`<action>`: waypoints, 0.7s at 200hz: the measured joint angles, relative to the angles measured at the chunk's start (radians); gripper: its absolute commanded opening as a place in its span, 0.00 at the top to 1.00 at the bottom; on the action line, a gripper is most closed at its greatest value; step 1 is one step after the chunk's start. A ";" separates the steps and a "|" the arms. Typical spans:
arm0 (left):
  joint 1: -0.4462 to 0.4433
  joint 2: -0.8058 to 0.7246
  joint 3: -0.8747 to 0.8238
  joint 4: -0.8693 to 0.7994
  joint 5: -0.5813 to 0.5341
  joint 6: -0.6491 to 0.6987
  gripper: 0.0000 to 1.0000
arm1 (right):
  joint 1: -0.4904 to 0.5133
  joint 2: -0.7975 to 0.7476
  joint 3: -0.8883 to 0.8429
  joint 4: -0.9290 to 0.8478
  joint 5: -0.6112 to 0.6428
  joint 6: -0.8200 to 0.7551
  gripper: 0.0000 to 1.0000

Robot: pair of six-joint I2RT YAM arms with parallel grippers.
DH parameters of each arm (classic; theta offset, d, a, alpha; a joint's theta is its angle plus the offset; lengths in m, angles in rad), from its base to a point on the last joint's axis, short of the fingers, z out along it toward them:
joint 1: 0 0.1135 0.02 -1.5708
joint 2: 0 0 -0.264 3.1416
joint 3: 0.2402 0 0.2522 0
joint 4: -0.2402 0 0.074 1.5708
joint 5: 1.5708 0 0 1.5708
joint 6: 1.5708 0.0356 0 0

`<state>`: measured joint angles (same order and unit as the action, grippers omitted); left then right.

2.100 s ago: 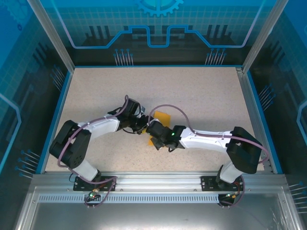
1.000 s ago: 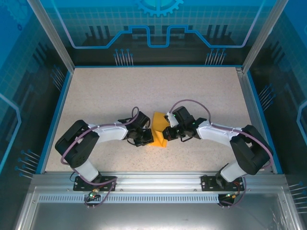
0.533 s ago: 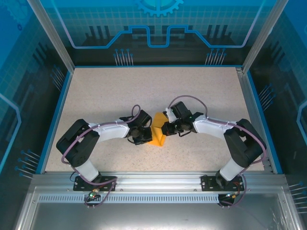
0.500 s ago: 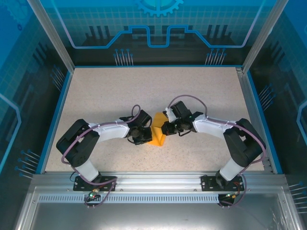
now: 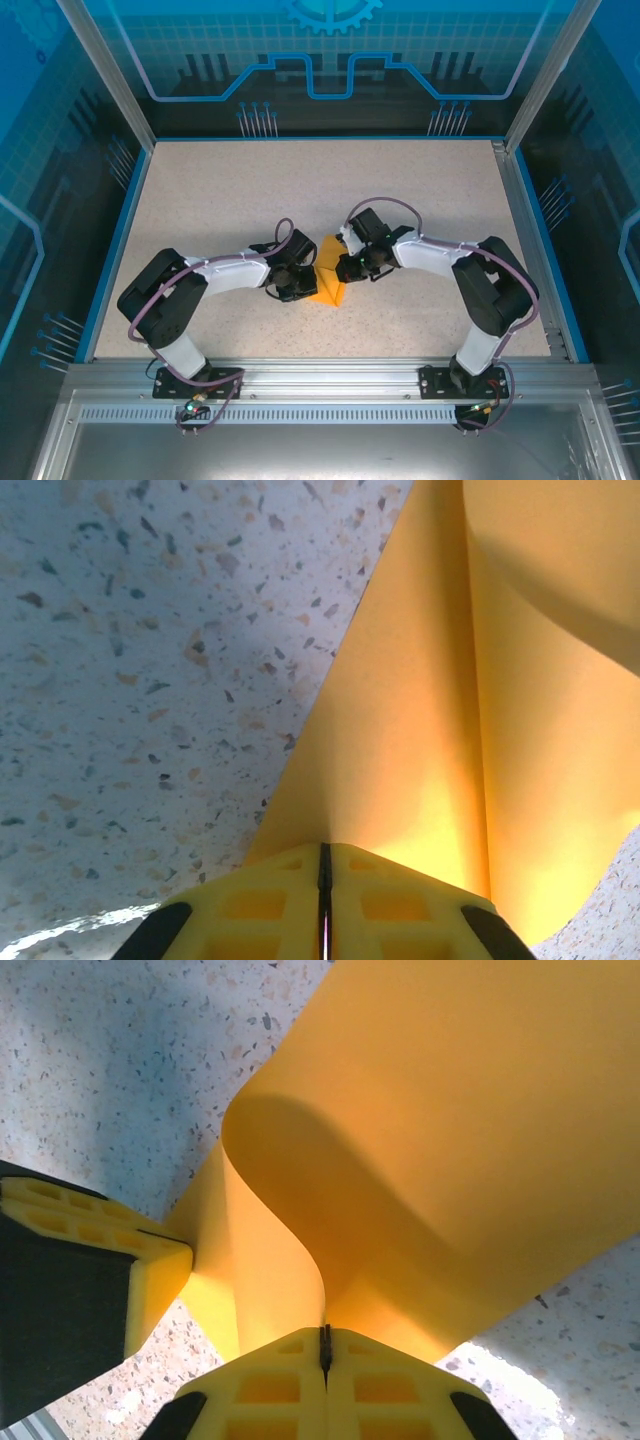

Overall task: Fold a paper plane with a square sheet of paper (pick it up from the middle)
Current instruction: Fold the triangle a second time at the center of the table.

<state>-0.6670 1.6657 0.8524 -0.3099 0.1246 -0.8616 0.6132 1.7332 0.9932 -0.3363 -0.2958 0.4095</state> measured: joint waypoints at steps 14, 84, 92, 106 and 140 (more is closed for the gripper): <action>0.000 0.001 0.000 0.000 0.000 0.000 0.88 | 0.000 0.008 0.012 -0.014 0.003 -0.004 1.00; 0.000 0.003 0.002 0.000 0.001 0.004 0.88 | 0.000 0.035 0.053 -0.076 0.054 -0.019 1.00; 0.000 0.003 0.002 0.000 0.001 0.004 0.88 | 0.000 0.038 0.058 -0.083 0.058 -0.019 1.00; 0.000 0.003 0.002 -0.001 0.001 0.004 0.88 | 0.000 0.045 0.070 -0.096 0.067 -0.024 0.99; 0.000 0.003 0.002 -0.001 0.002 0.004 0.88 | 0.002 0.058 0.098 -0.120 0.090 -0.030 0.99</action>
<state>-0.6670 1.6691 0.8543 -0.3107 0.1261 -0.8574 0.6151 1.7912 1.0916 -0.4561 -0.2058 0.3794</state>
